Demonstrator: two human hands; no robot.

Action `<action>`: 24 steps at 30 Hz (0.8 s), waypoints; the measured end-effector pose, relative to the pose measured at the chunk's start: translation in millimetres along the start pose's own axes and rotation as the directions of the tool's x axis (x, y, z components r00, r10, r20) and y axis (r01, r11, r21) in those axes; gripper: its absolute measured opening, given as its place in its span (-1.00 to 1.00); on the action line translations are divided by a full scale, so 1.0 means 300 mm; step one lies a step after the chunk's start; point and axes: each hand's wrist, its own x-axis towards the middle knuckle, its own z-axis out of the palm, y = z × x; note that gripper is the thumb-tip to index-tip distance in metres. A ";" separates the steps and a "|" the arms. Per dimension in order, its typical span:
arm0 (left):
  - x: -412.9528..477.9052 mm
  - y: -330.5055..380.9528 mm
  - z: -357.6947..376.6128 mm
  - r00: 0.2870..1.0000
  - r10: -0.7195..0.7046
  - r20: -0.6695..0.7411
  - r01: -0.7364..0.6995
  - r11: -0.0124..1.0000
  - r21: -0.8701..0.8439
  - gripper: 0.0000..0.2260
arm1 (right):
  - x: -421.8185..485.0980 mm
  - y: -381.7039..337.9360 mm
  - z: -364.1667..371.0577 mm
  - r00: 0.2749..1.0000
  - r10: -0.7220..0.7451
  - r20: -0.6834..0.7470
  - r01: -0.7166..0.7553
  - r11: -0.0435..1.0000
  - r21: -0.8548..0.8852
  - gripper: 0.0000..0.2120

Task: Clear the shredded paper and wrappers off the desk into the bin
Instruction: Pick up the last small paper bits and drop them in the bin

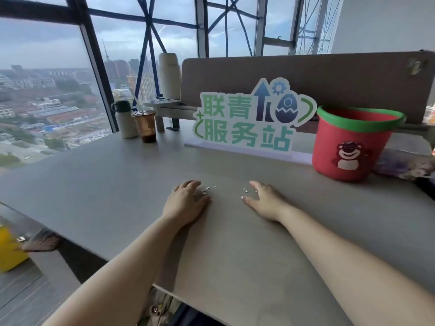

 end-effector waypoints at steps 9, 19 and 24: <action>0.004 0.039 0.006 0.999 0.027 -0.025 -0.030 0.994 -0.104 -0.83 | 0.055 -0.044 0.051 0.971 -0.083 -0.224 0.096 0.994 0.049 -0.78; -0.017 0.004 0.010 0.993 -0.025 -0.116 -0.001 0.976 -0.218 -0.76 | 0.054 -0.057 0.072 0.970 -0.190 -0.155 0.195 0.981 0.018 -0.69; -0.015 -0.002 0.019 0.991 -0.041 -0.128 0.024 0.991 -0.128 -0.69 | 0.107 -0.113 0.095 0.968 -0.250 -0.019 0.247 0.965 -0.093 -0.61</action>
